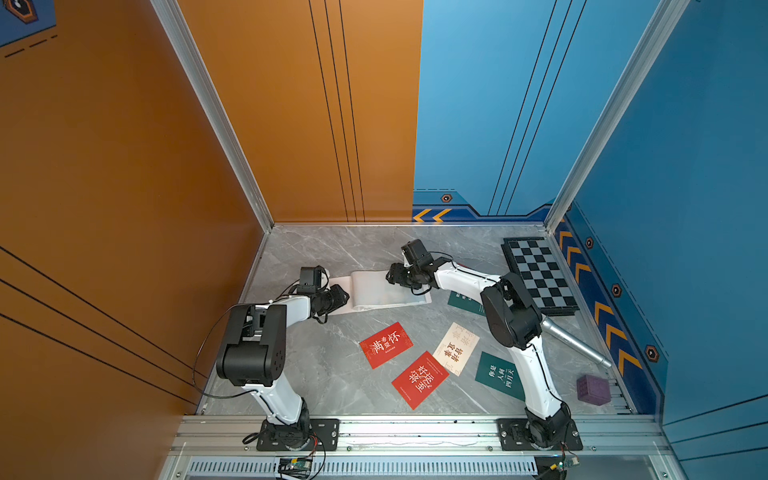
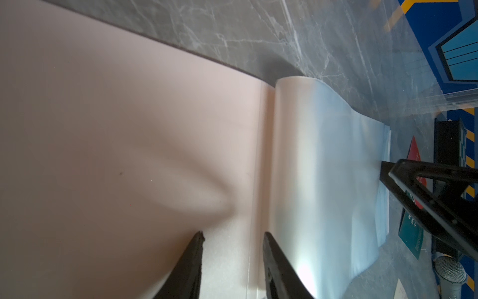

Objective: Place the photos into the photo albums
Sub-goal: Turn the page of the photo album at the center of the board.

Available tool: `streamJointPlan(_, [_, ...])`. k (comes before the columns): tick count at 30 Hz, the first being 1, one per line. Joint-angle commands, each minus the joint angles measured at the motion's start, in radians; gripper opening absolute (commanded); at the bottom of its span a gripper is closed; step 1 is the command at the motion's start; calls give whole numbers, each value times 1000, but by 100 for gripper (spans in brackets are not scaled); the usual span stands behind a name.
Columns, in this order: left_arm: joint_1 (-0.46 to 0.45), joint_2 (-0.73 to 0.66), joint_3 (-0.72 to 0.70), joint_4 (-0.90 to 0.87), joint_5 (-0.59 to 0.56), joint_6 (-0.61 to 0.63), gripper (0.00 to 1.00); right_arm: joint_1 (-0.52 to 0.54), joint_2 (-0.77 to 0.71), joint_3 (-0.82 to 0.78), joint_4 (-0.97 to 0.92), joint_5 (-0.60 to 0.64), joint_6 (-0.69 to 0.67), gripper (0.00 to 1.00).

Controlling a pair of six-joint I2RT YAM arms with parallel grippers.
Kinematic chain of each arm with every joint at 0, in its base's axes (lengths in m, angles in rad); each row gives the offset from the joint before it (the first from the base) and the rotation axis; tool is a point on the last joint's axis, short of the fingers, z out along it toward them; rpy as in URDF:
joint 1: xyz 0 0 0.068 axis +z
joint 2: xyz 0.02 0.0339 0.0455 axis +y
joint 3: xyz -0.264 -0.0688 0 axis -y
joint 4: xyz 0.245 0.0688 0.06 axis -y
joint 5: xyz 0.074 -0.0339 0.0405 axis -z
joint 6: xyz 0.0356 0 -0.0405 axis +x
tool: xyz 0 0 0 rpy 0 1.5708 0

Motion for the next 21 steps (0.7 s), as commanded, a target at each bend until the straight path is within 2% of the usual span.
streamJointPlan(1, [-10, 34, -6, -68, 18, -12, 40, -1, -4, 33, -31, -12, -16, 67])
streamJointPlan(7, [-12, 34, -5, -67, 17, -11, 40, 4, 26, 76, -48, -56, -19, 69])
streamJointPlan(8, [-12, 33, -5, -67, 21, -9, 37, 7, 26, 81, -53, -56, -23, 70])
streamJointPlan(15, [-13, 22, -7, -68, 26, -9, 36, 11, -13, 68, -25, -95, -29, 71])
streamJointPlan(21, [-18, 2, -12, -67, 27, -8, 34, 16, -66, 13, 12, -70, -18, 71])
